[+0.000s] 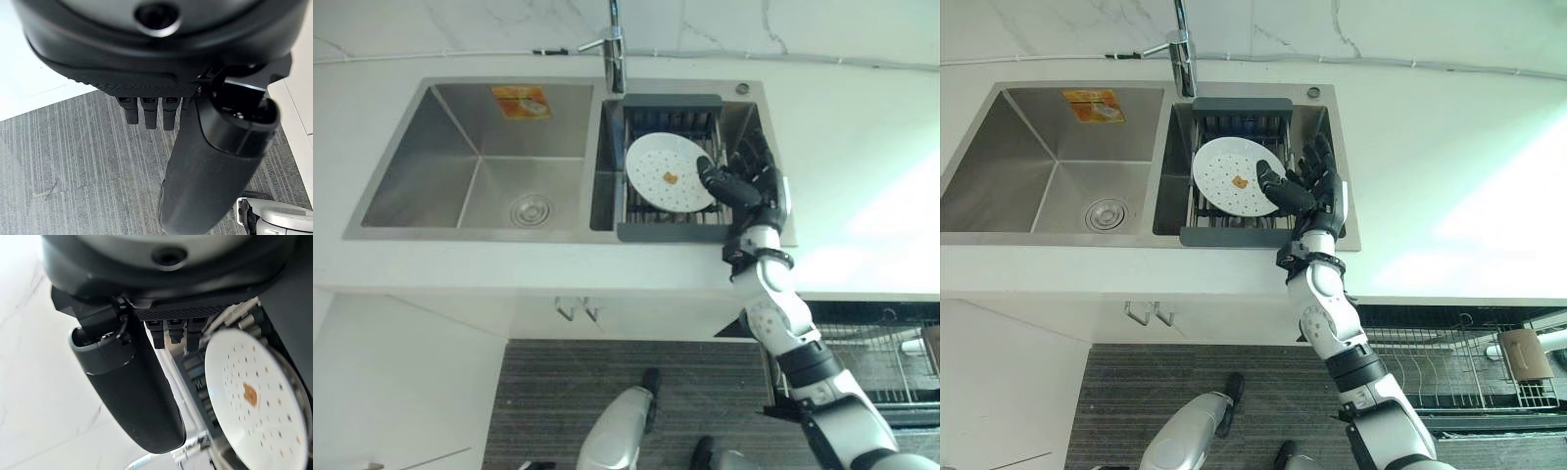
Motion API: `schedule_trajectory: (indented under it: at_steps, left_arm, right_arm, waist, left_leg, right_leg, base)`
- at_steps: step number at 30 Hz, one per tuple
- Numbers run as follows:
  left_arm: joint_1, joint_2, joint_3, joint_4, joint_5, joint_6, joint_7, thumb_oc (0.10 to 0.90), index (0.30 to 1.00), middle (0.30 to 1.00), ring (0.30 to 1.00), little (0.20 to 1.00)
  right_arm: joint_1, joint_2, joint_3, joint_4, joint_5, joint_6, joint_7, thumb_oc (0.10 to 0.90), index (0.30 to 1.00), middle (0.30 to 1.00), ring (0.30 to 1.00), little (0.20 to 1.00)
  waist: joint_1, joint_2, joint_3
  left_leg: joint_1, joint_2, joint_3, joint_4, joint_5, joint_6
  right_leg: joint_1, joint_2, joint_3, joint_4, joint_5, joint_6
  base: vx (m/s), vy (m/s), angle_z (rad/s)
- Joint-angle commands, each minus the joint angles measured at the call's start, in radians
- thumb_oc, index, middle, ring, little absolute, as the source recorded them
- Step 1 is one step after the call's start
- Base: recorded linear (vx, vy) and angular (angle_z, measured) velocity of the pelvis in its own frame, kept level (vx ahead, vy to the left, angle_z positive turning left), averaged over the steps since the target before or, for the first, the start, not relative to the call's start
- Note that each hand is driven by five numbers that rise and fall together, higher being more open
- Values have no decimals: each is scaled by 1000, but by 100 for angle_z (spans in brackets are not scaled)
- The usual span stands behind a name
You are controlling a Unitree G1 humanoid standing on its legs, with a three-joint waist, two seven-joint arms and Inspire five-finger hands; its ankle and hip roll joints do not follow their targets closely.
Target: Place the dishes in the dishwasher.
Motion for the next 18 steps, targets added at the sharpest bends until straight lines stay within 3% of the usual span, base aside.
schedule_trajectory:
  at_steps: [1,3,7,10,18]
  left_arm:
    - [27,46,-41,19,42,-6,25,800,900,900,900,900]
    - [26,48,-48,19,41,-14,24,800,900,900,900,900]
    - [34,54,-44,14,34,-27,16,800,900,900,900,900]
    - [29,61,-29,12,49,-21,1,800,900,900,900,900]
    - [44,67,-12,21,40,-24,-8,800,900,900,900,900]
  right_arm:
    - [-108,-83,-51,-5,-238,12,-41,800,900,900,900,900]
    - [-126,-120,-37,33,-312,20,-43,800,900,900,900,900]
    - [-143,-170,-20,37,-420,-34,14,800,900,900,900,900]
    - [-175,-192,26,6,-515,-11,66,800,900,900,900,900]
    - [-190,-244,75,26,-582,-32,101,800,900,900,900,900]
  waist:
    - [-2,6,-24]
    - [2,6,-22]
    - [11,2,-20]
    - [23,-5,-17]
    - [44,-22,-43]
  left_leg:
    - [80,66,-27,-26,-153,-51]
    - [77,64,-30,-26,-150,-52]
    - [69,63,-36,-26,-149,-55]
    - [76,59,-41,-26,-152,-56]
    - [94,61,-41,-26,-159,-61]
  right_leg:
    - [-85,-70,-2,-34,101,50]
    - [-88,-69,-1,-34,101,50]
    - [-88,-71,-10,-34,99,52]
    - [-74,-75,-22,-34,93,54]
    - [-43,-81,-54,-34,84,57]
  base:
    - [0,0,0]
    - [-32,6,1]
    - [-29,-12,2]
    - [-21,-19,9]
    - [-11,-16,11]
